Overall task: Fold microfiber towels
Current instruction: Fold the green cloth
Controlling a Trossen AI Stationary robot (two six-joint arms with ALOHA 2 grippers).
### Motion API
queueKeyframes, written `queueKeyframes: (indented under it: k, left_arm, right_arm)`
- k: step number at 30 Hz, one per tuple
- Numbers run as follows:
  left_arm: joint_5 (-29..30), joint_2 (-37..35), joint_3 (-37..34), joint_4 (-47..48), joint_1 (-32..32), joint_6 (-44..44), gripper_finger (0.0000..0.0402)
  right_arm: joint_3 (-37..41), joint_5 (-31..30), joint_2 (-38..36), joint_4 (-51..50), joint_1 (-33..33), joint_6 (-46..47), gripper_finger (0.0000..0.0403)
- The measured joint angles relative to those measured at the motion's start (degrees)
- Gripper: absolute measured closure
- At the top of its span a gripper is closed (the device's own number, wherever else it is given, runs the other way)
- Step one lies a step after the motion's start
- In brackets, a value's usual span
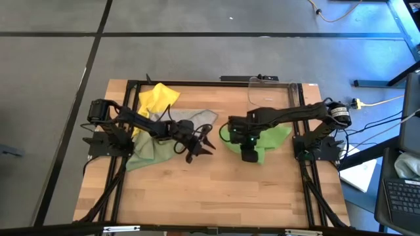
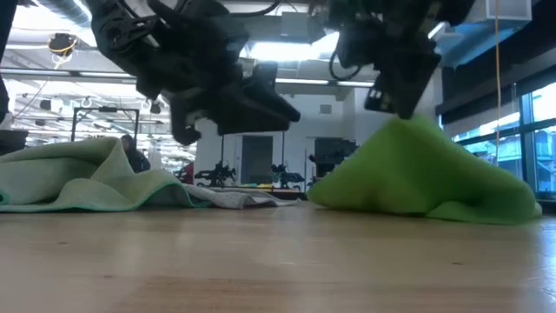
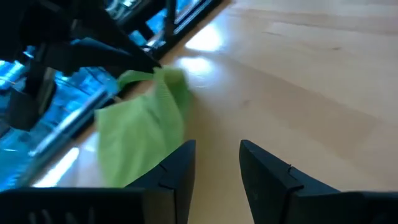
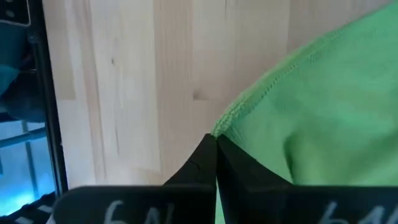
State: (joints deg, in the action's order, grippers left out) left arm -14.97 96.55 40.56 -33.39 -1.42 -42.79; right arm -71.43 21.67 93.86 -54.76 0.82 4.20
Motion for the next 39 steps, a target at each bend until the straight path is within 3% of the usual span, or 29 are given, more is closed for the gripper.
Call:
queueKeyframes:
  k: [4,9,15,20,26,35,39]
  left_arm:
    - [5.06,0.00,1.48,2.55,-0.31,-4.66,0.0267]
    - [0.93,0.00,2.16,9.17,-3.19,-4.38,0.0250]
    - [2.47,0.21,2.18,8.23,-4.73,-5.58,0.0248]
    - [1.14,5.08,4.47,6.75,-4.04,-6.04,0.0248]
    - [8.47,11.92,8.83,5.77,-3.62,-8.45,0.0248]
    - [7.77,8.35,8.46,5.75,-5.63,-6.91,0.0248]
    - [2.69,6.61,8.25,6.51,-6.82,-6.07,0.0248]
  right_arm:
    - [-1.91,-0.22,0.00,-1.73,-0.77,0.89,0.0401]
    - [-3.22,-0.84,0.00,-4.20,-2.38,1.65,0.0402]
    - [-4.98,-1.10,0.00,-3.43,-2.93,1.52,0.0402]
    - [-6.84,-1.10,0.00,-3.23,-2.95,1.40,0.0402]
    - [-7.15,-0.77,0.00,-3.48,-3.60,1.21,0.0402]
    - [-7.15,-0.62,0.00,-4.06,-5.94,0.86,0.0400]
    - [-7.15,-0.62,0.00,-3.88,-6.52,0.69,0.0400]
